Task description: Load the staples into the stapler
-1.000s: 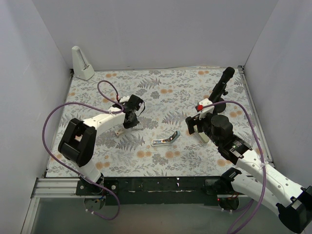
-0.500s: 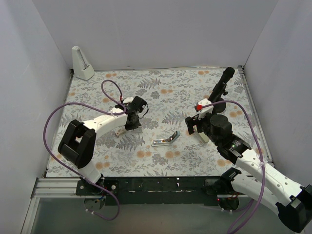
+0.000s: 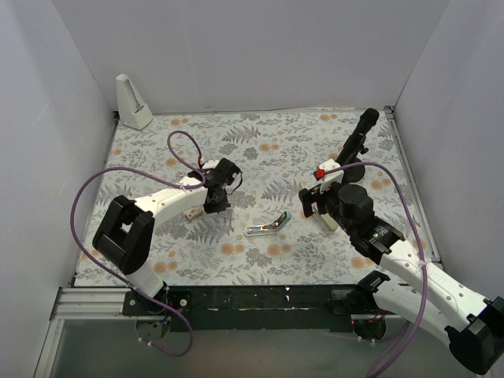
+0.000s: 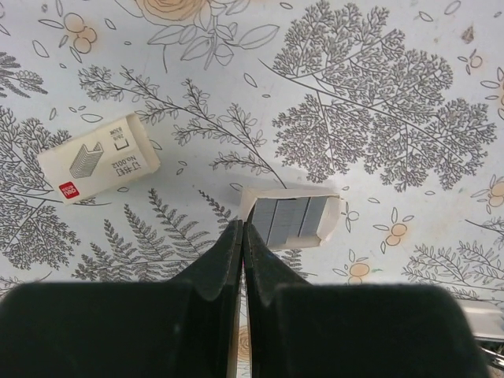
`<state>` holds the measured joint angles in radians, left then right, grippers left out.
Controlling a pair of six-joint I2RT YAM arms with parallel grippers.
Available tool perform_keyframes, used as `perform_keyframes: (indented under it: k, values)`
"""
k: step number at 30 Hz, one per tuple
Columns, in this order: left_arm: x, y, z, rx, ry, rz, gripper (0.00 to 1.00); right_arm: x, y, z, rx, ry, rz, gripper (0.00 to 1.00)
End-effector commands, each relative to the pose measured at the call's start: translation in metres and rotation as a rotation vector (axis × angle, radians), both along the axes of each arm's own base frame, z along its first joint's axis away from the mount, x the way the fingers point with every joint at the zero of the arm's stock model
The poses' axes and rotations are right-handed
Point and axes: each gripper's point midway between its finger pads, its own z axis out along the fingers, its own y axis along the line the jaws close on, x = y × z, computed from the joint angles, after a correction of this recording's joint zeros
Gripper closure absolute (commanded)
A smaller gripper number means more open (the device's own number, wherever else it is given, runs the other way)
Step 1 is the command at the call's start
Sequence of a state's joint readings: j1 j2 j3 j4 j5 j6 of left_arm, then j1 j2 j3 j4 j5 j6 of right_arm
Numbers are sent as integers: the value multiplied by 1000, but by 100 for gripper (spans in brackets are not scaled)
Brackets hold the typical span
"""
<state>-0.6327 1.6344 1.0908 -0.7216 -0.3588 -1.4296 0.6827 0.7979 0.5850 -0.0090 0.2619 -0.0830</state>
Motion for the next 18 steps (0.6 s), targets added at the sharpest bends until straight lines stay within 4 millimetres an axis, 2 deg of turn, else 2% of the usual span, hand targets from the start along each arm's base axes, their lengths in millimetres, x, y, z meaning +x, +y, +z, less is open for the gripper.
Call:
perform_keyframes:
  k: [1,2,7,9,10,11,15,17,18]
  values:
    - [2,4,5,7,-18,16,100,4,4,18,21,-33,2,4]
    - [0,5,4,-1,-10,13,100,4,3,18,21,-33,1,4]
    - [7,-8,27,-86,-82,-8,100,4,3,17,22,-37,1,4]
    - [9,5,16,-20,-87,1,100,4,3,15,18,-31,3,4]
    - [5,10,5,6,-11,16,100,4,4,14,16,-25,5,4]
    - [0,2,2,-14,29,-2,100,5,4,17,15,-30,3,4]
    - [4,-14,17,-63,-42,-19,100,4,2,19,21,-41,-4,4]
    - [2,-23,34,-69,-81,-42,100,4,3,19,22,-39,1,4]
    - [6,-14,33,-23,-119,-43,100,4,3,18,20,-36,3,4]
